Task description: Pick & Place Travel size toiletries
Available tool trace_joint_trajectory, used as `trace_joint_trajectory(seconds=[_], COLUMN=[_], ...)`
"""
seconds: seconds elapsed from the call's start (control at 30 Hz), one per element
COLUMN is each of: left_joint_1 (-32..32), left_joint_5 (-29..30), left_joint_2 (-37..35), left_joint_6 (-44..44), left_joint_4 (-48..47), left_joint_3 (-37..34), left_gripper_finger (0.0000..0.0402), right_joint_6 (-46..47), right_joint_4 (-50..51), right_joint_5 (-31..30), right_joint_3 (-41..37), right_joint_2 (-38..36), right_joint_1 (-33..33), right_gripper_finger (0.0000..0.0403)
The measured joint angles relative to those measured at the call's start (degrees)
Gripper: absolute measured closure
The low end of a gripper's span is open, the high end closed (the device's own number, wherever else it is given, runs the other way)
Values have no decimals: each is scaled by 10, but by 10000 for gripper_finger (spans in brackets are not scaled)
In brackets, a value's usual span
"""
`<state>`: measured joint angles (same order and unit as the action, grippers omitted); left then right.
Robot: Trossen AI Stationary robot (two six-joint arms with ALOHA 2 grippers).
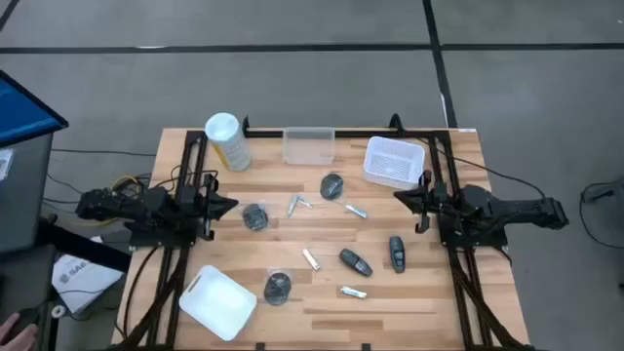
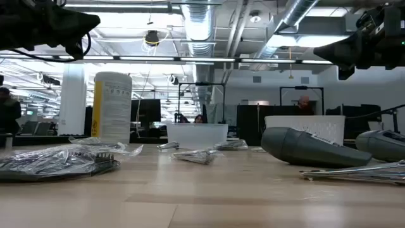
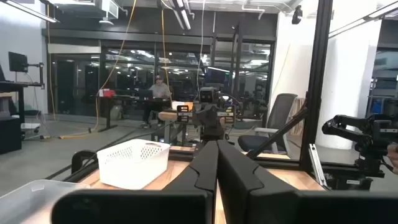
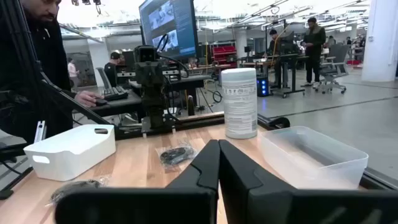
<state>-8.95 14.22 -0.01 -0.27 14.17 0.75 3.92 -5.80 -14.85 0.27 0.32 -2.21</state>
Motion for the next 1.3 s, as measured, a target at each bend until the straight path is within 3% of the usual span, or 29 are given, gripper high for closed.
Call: trace_joint_trajectory(seconds=[0.37,0.53,0.7,0.8,0.9,0.97,1.13,1.3], left_joint_1=[0,0,0,0,0,0,0,0], left_joint_5=[2,2,19,30,31,31,32,31], left_joint_2=[0,0,0,0,0,0,0,0], left_joint_6=[-1,-16,-12,-11,-13,-14,-15,-10], left_joint_4=[1,47,64,65,65,65,69,69], left_joint_3=[0,0,1,1,1,1,1,1], left_gripper_finger=[400,400,400,400,400,400,400,400], right_joint_6=[0,-1,-69,-80,-36,11,218,429], right_joint_4=[-4,-115,-129,9,147,272,613,844], right_joint_5=[0,0,-55,-136,-220,-242,-225,-118], right_joint_3=[0,4,114,230,362,447,653,760], right_joint_2=[0,0,10,105,268,366,567,740], right_joint_1=[0,0,0,0,0,1,-6,-17], right_gripper_finger=[403,403,403,403,399,389,340,255])
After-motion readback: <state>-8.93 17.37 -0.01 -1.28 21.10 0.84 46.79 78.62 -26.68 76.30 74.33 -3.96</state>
